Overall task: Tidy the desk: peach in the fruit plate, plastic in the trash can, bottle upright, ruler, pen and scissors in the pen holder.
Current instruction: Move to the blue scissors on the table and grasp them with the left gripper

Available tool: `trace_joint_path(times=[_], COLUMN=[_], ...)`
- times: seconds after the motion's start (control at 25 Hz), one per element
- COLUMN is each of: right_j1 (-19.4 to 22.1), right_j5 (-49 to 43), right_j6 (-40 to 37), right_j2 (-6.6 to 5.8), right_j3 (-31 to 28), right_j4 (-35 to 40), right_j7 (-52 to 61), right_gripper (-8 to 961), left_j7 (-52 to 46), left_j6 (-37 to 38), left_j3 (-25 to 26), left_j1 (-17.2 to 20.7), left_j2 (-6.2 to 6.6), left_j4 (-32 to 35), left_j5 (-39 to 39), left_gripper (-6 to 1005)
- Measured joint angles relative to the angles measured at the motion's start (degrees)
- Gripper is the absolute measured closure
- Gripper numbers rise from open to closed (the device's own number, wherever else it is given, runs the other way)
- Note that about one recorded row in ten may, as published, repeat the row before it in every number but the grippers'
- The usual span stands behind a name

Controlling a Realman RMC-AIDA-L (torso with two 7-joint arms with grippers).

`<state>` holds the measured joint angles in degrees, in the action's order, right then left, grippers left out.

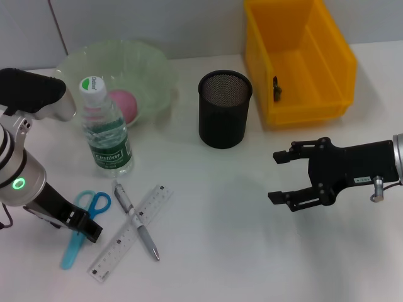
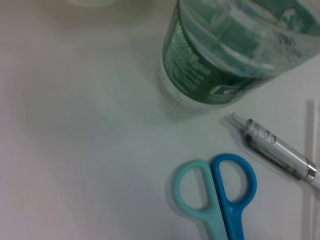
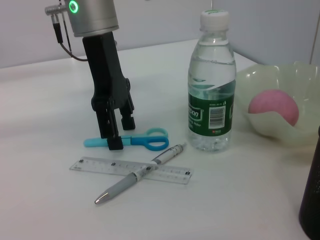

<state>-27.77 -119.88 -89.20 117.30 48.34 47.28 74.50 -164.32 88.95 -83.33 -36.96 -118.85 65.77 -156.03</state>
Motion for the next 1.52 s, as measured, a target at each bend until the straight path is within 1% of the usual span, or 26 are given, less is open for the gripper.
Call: trace_joint_path(times=[0.36,0.8,1.0,1.24,1.52], right_j1=[0.0,0.0,0.0,0.0,0.0], right_j5=[0.0,0.0,0.0,0.0,0.0], right_j6=[0.0,0.0,-0.02,-0.24,-0.36], right_j2=[0.04,0.04,0.04,0.04,0.04], right_j3=[-0.01,-0.01,-0.01,-0.01,-0.01], right_j4=[0.01,0.01,0.01,0.01,0.01], right_j7=[-0.03,-0.22,-0.26,-0.25,-0.16], right_gripper=[129,129,129,130,130], left_j7=[0.06,0.06,-0.03,-0.31,-0.36], left_j6=[-0.24,-0.23,-0.1,-0.16,0.04], left_j3=[-0.19,-1.63,-1.69,-2.72,-3.09], left_j1=[-0.61,-1.97,-2.22,-2.55,-2.77], left_j2=[-0.05,-0.08,-0.15,-0.23,-0.26], left_j4=[-0.21,-2.02,-2.13,-2.27,-2.36], left_j5=[-0.07,-0.34,-1.39,-2.12,-2.27], left_gripper=[201,324,459,458,608])
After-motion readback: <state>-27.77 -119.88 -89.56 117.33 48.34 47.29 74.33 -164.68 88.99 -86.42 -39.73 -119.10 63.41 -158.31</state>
